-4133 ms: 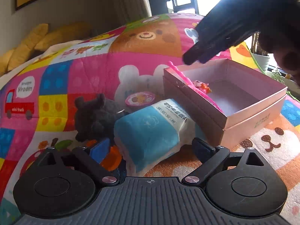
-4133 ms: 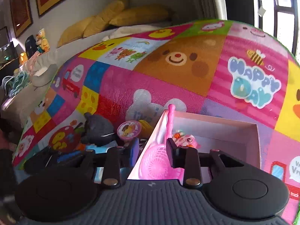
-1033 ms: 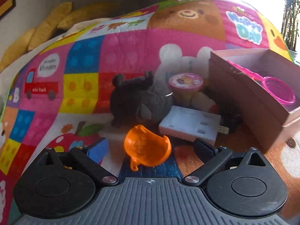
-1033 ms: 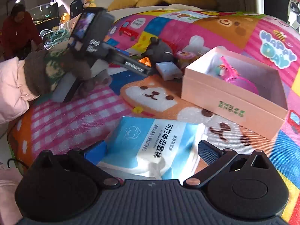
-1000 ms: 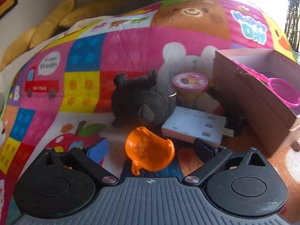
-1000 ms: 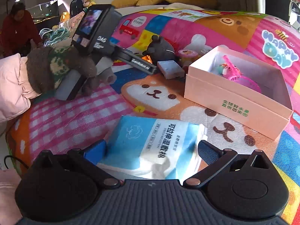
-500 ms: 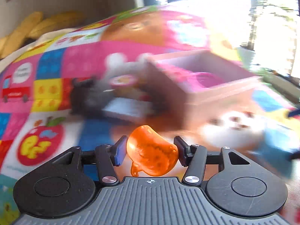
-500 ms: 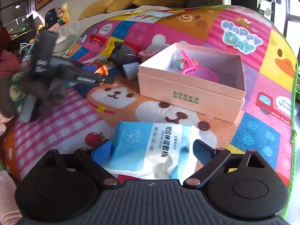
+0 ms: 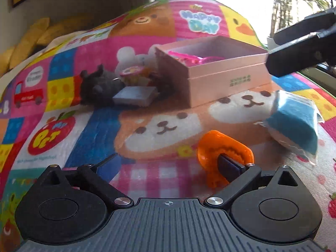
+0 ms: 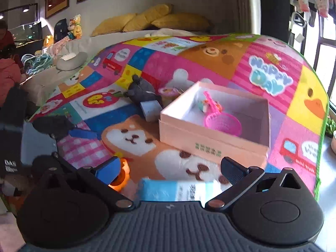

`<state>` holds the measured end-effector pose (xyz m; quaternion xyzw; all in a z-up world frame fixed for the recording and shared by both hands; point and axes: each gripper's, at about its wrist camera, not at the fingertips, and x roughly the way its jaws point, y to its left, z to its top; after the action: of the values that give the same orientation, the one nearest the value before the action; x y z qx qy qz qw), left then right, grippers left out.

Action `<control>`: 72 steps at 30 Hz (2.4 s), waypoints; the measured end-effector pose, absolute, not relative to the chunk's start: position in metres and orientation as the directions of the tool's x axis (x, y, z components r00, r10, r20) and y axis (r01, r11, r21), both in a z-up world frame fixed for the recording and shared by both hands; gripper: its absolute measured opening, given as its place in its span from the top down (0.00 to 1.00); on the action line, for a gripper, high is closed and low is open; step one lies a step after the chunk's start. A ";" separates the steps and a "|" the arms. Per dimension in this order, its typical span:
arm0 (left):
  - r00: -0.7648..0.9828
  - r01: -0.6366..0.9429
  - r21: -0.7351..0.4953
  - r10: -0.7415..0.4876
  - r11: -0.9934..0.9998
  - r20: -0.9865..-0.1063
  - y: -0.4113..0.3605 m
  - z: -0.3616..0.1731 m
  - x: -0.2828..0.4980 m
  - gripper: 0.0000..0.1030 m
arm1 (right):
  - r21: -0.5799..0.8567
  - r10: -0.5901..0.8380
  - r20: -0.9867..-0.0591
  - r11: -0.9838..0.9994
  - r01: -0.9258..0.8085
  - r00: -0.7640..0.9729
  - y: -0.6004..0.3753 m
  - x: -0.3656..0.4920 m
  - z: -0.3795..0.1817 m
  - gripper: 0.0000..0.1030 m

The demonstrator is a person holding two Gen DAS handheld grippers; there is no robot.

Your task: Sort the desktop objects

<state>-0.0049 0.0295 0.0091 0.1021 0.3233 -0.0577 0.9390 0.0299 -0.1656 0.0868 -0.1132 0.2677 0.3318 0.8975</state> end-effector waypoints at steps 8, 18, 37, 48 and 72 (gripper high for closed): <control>0.758 0.081 0.002 -0.060 0.997 -0.649 0.058 0.008 -0.001 0.00 | -0.101 0.443 -0.754 0.651 -0.752 0.485 -0.003 0.139 0.087 0.51; 0.753 0.074 -0.044 -0.085 0.996 -0.653 0.063 0.007 0.001 0.00 | -0.230 0.237 -0.826 0.687 -0.689 0.511 0.061 0.206 0.024 0.36; 0.751 0.074 -0.024 -0.071 0.997 -0.656 0.061 0.006 0.001 0.00 | 0.191 0.537 -0.723 0.760 -0.622 0.435 -0.115 0.093 0.104 0.85; 0.762 0.087 -0.037 -0.090 0.996 -0.641 0.062 0.019 -0.009 0.00 | 0.207 0.523 -0.682 0.809 -0.550 0.511 -0.211 0.009 0.062 0.73; 0.823 0.151 0.468 0.151 0.871 -0.547 0.002 0.032 -0.010 0.00 | -0.170 0.222 -0.599 0.903 -0.394 0.769 -0.264 -0.013 0.012 0.07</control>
<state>-0.0101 0.0025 0.0315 0.2540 0.2971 0.0001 0.9205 -0.0133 -0.2641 0.0123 -0.1445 0.2965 0.1658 0.9294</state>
